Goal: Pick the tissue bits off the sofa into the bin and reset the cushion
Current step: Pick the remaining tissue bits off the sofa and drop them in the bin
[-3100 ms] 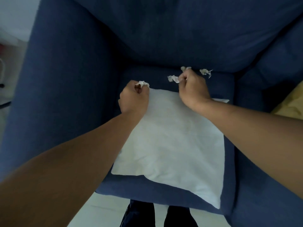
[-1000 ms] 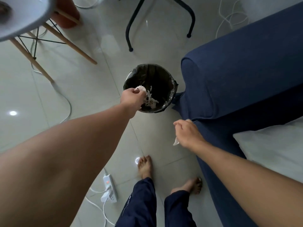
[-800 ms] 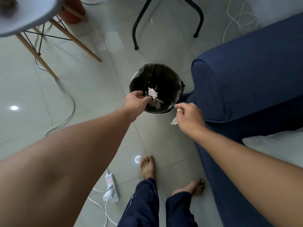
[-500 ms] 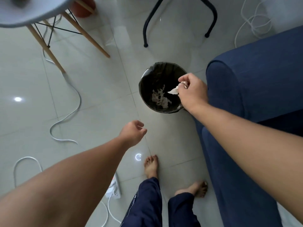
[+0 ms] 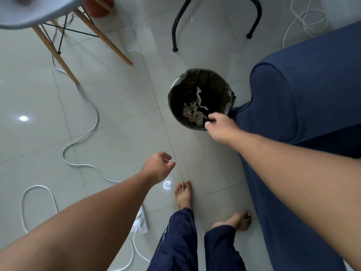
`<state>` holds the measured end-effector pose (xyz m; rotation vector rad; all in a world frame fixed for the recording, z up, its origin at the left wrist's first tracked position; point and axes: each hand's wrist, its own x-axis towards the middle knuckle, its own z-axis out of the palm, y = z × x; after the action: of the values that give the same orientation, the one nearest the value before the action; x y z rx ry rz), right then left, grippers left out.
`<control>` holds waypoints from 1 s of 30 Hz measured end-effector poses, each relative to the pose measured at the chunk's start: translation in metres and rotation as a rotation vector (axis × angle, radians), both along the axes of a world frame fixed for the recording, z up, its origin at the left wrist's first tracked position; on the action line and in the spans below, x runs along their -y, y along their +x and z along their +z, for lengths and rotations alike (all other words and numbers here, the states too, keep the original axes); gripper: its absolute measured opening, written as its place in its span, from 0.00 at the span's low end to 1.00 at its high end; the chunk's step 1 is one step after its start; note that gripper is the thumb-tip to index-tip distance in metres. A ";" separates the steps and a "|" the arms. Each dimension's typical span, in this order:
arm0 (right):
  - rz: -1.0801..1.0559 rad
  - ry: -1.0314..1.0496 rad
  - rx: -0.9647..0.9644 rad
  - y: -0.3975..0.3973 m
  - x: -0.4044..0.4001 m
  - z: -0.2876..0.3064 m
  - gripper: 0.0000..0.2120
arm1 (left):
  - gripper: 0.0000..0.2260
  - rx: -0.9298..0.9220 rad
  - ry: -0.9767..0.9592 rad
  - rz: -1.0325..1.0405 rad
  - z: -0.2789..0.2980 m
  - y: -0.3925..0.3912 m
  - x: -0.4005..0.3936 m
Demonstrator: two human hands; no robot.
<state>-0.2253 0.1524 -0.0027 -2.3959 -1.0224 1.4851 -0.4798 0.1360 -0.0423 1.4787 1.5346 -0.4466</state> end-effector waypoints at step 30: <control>-0.135 0.108 0.279 0.189 0.268 0.087 0.20 | 0.10 0.138 0.231 -0.595 0.080 0.275 0.135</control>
<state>-0.0365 -0.1159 0.0843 -2.5840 -0.9417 1.0455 -0.2050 0.0009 0.0382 2.1067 1.0431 -0.5056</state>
